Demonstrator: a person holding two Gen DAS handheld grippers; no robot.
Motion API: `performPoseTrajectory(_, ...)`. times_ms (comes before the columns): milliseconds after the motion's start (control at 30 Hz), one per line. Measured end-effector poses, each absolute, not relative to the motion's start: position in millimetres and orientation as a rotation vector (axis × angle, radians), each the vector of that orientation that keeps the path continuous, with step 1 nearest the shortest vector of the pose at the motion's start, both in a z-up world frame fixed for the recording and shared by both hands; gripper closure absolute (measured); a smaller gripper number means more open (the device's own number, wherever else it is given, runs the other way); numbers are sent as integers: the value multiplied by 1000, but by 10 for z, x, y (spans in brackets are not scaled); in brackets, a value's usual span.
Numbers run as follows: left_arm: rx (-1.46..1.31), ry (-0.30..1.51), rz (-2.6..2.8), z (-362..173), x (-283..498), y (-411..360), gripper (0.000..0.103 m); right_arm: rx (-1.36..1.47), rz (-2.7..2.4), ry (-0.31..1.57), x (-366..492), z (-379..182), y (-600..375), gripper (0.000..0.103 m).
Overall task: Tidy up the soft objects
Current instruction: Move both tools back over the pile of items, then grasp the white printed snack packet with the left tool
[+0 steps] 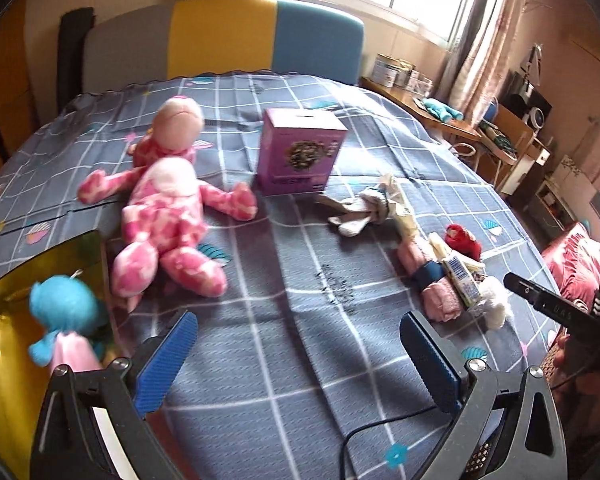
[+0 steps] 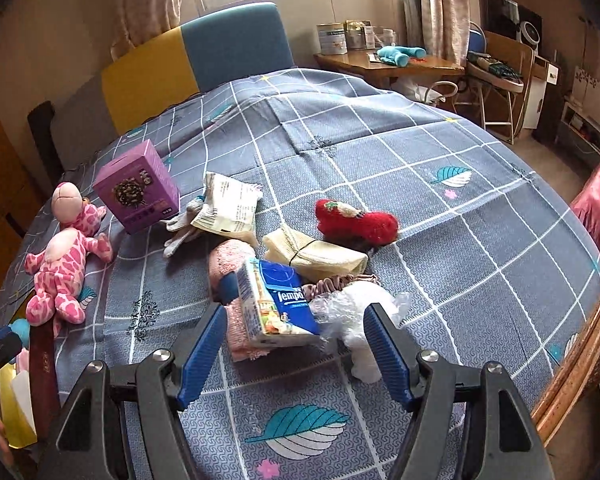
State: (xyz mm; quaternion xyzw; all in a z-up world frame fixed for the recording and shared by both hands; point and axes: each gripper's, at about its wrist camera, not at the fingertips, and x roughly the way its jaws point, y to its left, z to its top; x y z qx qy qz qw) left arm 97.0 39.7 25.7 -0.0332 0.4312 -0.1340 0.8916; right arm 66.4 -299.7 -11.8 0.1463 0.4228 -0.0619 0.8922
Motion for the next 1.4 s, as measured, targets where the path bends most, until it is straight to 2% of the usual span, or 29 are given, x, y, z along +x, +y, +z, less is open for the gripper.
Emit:
performPoseTrajectory(333, -52, 995, -356, 108, 1494, -210, 6, 510, -112, 809, 594, -145, -3357, 31)
performPoseTrajectory(433, -46, 1010, -399, 82, 1649, -426, 15, 589, -92, 775, 540, -154, -3465, 31)
performPoseTrajectory(500, -35, 1003, -429, 71, 1748, -579, 16, 627, -78, 765, 525, -166, -3508, 31)
performPoseTrajectory(633, -15, 985, -474, 75, 1913, -843, 27, 643, -64, 758, 532, -171, -3512, 31)
performPoseTrajectory(733, 3, 963, -515, 81, 2036, -1061, 32, 631, -47, 763, 551, -168, -3479, 31)
performPoseTrajectory(1100, 6, 1016, -541, -365, 2556, -1635, 32, 689, 6, 766, 570, -236, -3538, 31)
performPoseTrajectory(1200, 11, 1041, -533, -493, 2653, -1713, 42, 708, 21, 773, 576, -255, -3544, 31)
performPoseTrajectory(1233, 11, 1052, -533, -533, 2690, -1745, 57, 710, 25, 772, 575, -258, -3544, 31)
performPoseTrajectory(1267, 9, 1059, -529, -561, 2723, -1769, 67, 712, 29, 771, 577, -260, -3544, 31)
performPoseTrajectory(1400, -29, 1102, -518, -665, 2845, -1824, 72, 721, 33, 780, 590, -281, -3551, 31)
